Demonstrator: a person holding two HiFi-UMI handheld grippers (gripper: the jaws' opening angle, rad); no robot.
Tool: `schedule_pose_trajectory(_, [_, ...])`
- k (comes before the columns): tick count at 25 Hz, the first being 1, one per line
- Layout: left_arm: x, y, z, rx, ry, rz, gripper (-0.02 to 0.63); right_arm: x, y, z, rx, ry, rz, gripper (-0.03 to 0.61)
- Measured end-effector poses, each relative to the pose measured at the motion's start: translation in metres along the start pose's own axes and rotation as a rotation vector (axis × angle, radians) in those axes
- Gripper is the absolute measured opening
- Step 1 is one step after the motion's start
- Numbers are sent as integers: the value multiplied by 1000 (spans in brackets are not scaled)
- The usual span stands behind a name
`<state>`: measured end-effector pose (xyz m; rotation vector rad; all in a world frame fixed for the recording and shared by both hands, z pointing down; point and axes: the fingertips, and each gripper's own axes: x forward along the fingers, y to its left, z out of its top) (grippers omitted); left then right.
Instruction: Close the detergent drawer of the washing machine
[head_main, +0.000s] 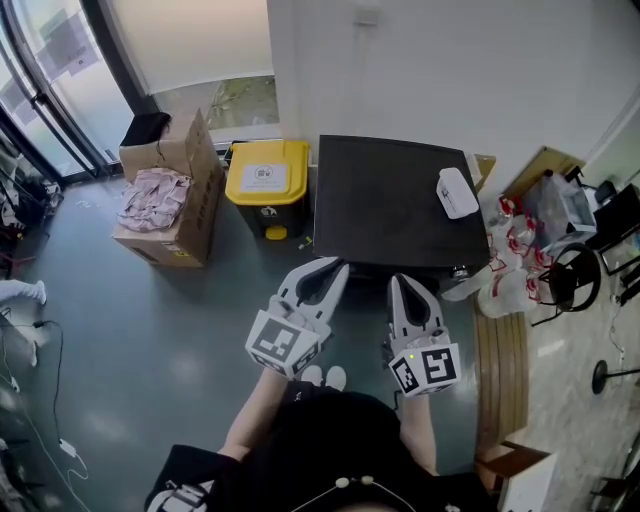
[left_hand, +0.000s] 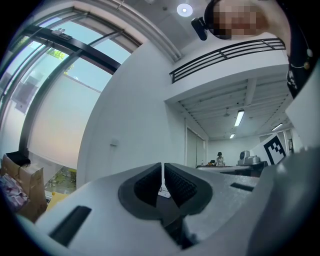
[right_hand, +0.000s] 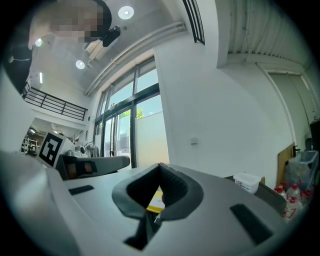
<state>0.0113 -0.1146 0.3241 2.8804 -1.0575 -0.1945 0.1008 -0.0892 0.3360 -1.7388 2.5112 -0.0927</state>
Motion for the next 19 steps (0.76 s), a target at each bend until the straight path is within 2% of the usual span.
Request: schedule_pose_trajectory(19, [-9,5,7,-11,-21,32,21,-5,-3,5,-14,6,-15,3])
